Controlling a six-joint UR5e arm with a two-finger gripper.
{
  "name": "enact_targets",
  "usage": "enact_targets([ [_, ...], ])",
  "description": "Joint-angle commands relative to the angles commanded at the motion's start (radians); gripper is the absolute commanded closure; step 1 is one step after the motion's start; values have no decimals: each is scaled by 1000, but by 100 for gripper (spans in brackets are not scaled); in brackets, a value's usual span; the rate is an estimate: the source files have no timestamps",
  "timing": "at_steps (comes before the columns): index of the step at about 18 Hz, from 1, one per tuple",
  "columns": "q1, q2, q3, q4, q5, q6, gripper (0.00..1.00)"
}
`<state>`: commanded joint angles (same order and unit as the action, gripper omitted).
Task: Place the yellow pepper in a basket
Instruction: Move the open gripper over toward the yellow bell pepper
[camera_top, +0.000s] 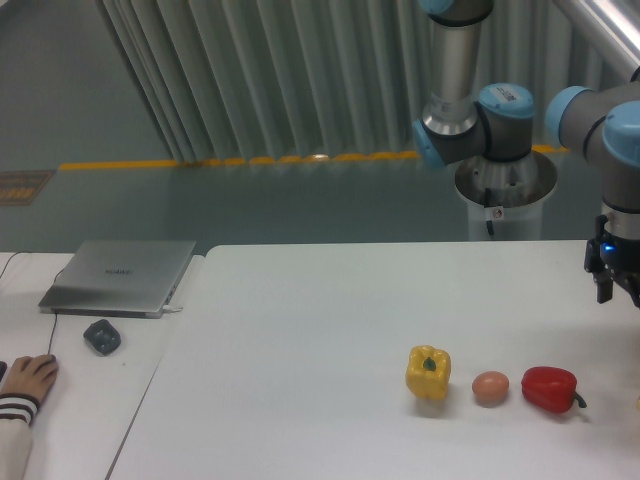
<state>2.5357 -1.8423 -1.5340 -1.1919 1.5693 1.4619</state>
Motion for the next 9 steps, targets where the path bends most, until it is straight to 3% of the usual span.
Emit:
enact_targets([
  [9,-25,-3,-5,3,-15,-137,0],
])
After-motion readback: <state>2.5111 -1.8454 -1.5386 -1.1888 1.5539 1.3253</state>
